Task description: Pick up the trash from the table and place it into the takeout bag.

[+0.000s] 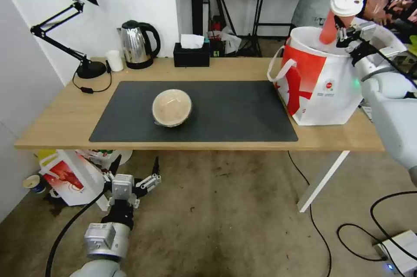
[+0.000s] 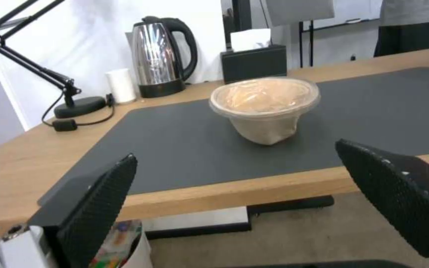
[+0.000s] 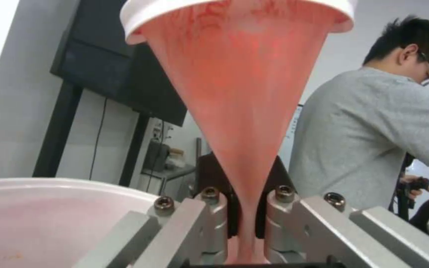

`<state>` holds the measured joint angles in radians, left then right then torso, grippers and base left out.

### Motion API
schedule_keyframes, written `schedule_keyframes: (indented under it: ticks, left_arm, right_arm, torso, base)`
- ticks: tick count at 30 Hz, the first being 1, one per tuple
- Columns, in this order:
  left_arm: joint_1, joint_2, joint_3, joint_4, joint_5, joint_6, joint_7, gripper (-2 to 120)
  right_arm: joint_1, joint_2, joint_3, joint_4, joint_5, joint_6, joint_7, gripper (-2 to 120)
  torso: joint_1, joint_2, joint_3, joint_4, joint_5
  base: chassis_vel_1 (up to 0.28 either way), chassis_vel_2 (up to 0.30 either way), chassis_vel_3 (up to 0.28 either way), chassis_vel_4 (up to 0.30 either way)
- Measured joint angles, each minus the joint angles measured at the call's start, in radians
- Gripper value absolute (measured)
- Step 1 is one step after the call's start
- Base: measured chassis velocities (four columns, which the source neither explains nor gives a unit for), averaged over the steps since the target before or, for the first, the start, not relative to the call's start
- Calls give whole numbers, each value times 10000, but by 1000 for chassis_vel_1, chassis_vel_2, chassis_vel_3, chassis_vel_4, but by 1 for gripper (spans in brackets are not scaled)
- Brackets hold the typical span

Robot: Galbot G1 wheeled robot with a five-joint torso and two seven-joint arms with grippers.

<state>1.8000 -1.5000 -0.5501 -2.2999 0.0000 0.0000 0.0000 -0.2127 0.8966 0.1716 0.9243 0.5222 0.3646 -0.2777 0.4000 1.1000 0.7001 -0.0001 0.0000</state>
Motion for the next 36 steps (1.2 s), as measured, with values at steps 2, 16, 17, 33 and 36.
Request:
schedule_keyframes:
  ticks: [2,16,17,33,36]
  left_arm:
    - [0,0,-1,0,0,0,0,100]
    - [0,0,0,0,0,0,0,100]
    - [0,0,0,0,0,0,0,100]
    - [0,0,0,0,0,0,0,100]
    - [-1,0,0,0,0,0,0,100]
  right_arm:
    - [0,85,0,18,-183,1,168,3]
    - [-117,-555,-131,1216,-221,-892,407,49]
    - [-117,-555,-131,1216,-221,-892,407,49]
    - [-639,-2346,-413,4245,1945,-2381,727,100]
    - [-787,-2652,-413,4869,2468,-2664,840,100]
  torso:
    - [0,0,0,1,0]
    - [0,0,-1,-1,1]
    - [0,0,-1,-1,1]
    - [0,0,-1,1,1]
    - [0,0,-2,-1,1]
  base:
    - [0,0,0,0]
    - [0,0,0,0]
    - [0,0,0,0]
    - [0,0,0,0]
    - [0,0,0,0]
